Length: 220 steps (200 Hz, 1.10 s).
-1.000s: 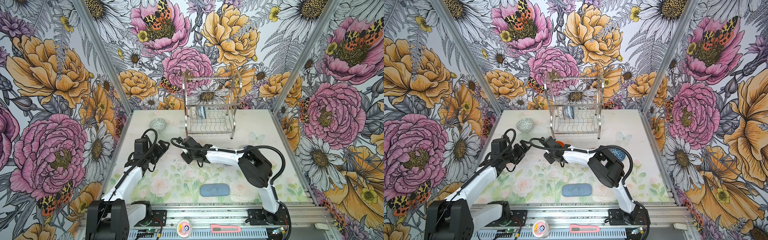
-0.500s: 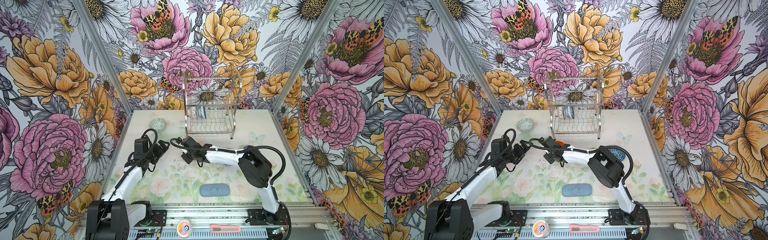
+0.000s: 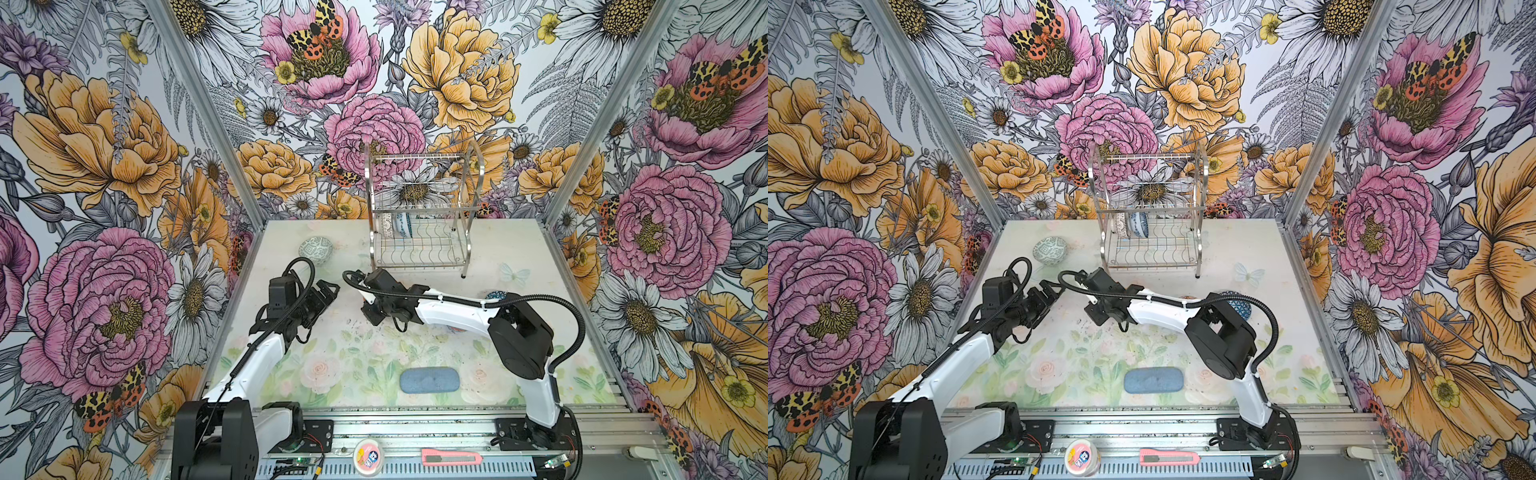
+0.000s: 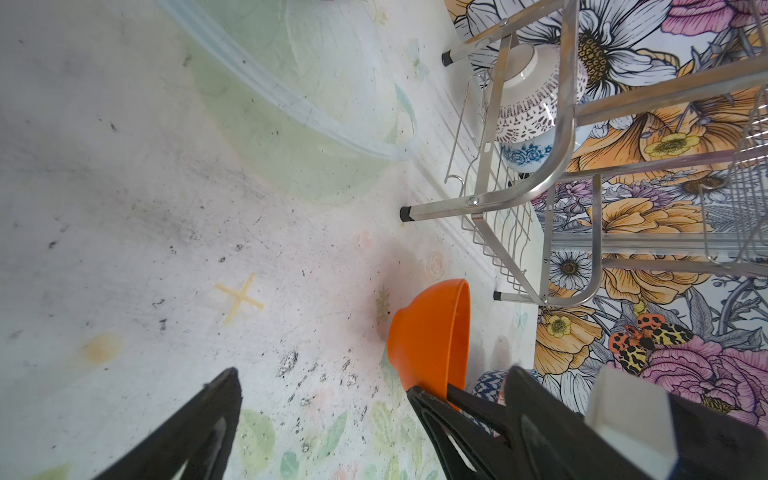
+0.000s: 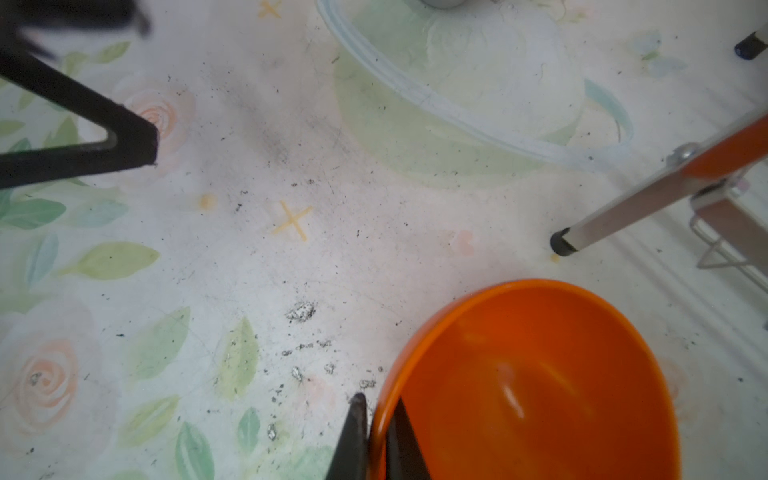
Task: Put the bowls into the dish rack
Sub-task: 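Close the right gripper on the orange bowl rim and lift it toward the rack, then carry the orange bowl into the rack while the left gripper draws back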
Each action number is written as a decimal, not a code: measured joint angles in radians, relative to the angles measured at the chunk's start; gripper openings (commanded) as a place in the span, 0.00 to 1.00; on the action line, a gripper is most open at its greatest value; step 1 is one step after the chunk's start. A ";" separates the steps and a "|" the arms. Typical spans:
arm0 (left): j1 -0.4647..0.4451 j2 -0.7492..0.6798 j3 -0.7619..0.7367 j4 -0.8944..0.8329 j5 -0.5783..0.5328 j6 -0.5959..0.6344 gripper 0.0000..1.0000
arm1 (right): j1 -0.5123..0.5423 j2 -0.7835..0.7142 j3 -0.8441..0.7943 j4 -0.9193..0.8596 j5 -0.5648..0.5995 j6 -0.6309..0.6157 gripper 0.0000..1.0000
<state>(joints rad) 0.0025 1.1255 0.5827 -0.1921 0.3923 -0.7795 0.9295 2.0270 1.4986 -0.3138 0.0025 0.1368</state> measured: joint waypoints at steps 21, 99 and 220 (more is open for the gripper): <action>0.000 0.000 0.000 0.001 0.002 0.000 0.99 | -0.003 -0.026 0.000 0.000 -0.018 0.010 0.00; -0.001 0.000 0.000 0.002 0.002 0.000 0.99 | -0.060 -0.111 -0.045 0.019 -0.111 0.070 0.00; -0.103 0.000 0.022 0.014 0.006 -0.008 0.99 | -0.293 -0.348 -0.294 0.270 -0.309 0.208 0.00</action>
<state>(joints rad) -0.1001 1.1255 0.6044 -0.1776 0.3985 -0.7876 0.6361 1.6791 1.2045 -0.0441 -0.3065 0.3443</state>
